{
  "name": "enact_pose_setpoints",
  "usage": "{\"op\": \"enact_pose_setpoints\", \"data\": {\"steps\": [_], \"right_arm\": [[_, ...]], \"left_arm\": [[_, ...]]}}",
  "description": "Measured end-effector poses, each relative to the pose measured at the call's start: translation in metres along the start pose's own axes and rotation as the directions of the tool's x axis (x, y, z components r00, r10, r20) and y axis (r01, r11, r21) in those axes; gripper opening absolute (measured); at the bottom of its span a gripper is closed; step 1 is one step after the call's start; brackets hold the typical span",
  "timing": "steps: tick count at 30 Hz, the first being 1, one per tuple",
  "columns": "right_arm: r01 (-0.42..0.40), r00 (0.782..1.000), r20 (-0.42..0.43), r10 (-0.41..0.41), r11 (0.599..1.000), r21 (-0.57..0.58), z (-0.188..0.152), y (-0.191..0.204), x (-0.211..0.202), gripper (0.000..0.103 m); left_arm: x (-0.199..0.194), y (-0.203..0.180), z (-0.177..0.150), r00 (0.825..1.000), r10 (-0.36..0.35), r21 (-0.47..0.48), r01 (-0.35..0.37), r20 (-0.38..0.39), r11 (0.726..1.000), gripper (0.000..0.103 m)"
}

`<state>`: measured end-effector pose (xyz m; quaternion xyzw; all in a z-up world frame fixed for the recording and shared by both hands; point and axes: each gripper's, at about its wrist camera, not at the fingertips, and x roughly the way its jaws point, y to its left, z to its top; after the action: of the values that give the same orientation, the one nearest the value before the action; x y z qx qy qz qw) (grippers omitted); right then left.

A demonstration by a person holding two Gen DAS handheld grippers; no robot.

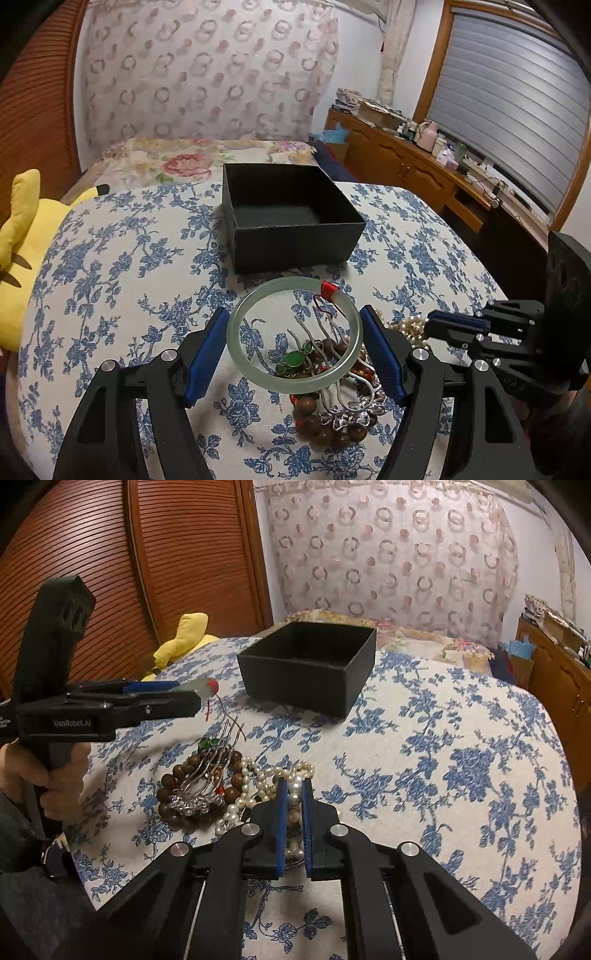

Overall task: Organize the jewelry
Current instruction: 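Carry the jade bangle and pearl necklace into the black box and release both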

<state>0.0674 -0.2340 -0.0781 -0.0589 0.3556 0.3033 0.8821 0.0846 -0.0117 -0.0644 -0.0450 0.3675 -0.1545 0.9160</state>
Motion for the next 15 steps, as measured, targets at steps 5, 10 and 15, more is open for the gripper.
{"op": "enact_pose_setpoints", "data": {"steps": [5, 10, 15], "right_arm": [[0.016, 0.999, 0.042, -0.015, 1.000, -0.013, 0.012, -0.002, -0.015, 0.008], [0.024, 0.996, 0.087, -0.020, 0.999, -0.046, 0.028, 0.000, -0.032, 0.008], [0.041, 0.990, 0.139, -0.029, 0.996, -0.079, 0.046, 0.004, -0.052, 0.008]], "left_arm": [[-0.004, -0.003, 0.001, 1.000, -0.001, 0.006, 0.001, 0.008, 1.000, 0.069], [-0.012, -0.004, 0.006, 1.000, 0.001, 0.008, -0.001, 0.028, 1.000, 0.069], [-0.019, -0.006, 0.009, 0.999, 0.010, 0.014, -0.011, 0.046, 1.000, 0.069]]}}
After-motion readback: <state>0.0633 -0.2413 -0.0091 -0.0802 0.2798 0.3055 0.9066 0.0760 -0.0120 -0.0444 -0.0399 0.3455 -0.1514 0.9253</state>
